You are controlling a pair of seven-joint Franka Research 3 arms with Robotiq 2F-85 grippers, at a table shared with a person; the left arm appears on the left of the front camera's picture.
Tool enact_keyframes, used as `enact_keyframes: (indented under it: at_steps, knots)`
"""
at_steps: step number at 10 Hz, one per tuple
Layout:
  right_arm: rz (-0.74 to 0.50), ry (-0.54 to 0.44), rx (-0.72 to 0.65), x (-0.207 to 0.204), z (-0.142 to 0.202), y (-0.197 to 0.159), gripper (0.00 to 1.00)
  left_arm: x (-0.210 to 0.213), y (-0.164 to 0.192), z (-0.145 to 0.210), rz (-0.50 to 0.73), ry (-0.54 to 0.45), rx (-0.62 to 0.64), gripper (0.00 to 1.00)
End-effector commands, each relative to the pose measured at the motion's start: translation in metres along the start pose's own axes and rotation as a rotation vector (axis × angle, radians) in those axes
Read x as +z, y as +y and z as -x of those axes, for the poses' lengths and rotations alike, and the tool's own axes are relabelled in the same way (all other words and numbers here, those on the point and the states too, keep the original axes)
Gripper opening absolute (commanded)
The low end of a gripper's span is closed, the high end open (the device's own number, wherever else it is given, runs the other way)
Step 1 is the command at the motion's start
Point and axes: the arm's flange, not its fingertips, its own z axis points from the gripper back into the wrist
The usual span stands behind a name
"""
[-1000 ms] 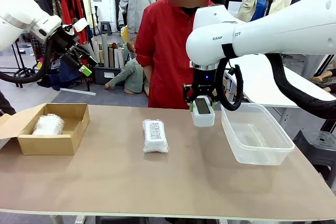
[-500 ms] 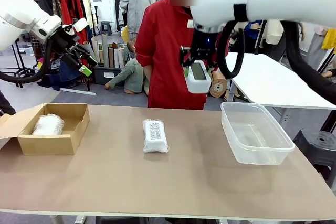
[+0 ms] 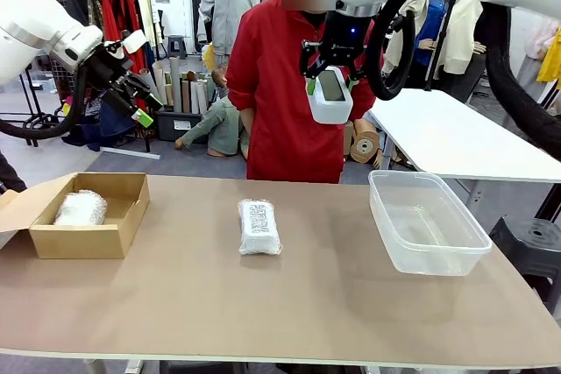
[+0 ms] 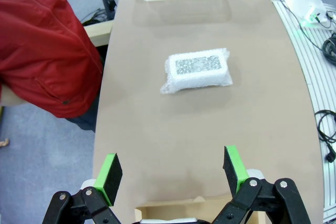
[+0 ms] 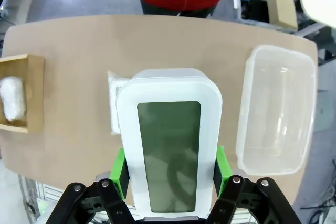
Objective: Separate and place wrapped and unwrapped clocks.
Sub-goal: Pick up the Digital clock indicated by the person.
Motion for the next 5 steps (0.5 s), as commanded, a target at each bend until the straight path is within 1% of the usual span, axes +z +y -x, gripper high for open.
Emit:
enact_keyframes:
  at_steps: [1,2,5]
  knots:
    - [0.017,-0.006,0.016,-0.0013,-0.0054,-0.0033,0.00,0.0016,-0.0007,0.0001,-0.002,0.000,0.002,1.00]
    - [0.000,0.000,0.000,0.0000,0.0000,0.0000,0.00,0.0016,-0.0007,0.0001,-0.002,0.000,0.002,1.00]
    - [0.000,0.000,0.000,0.0000,0.0000,0.0000,0.00,0.0016,-0.0007,0.0001,-0.002,0.000,0.002,1.00]
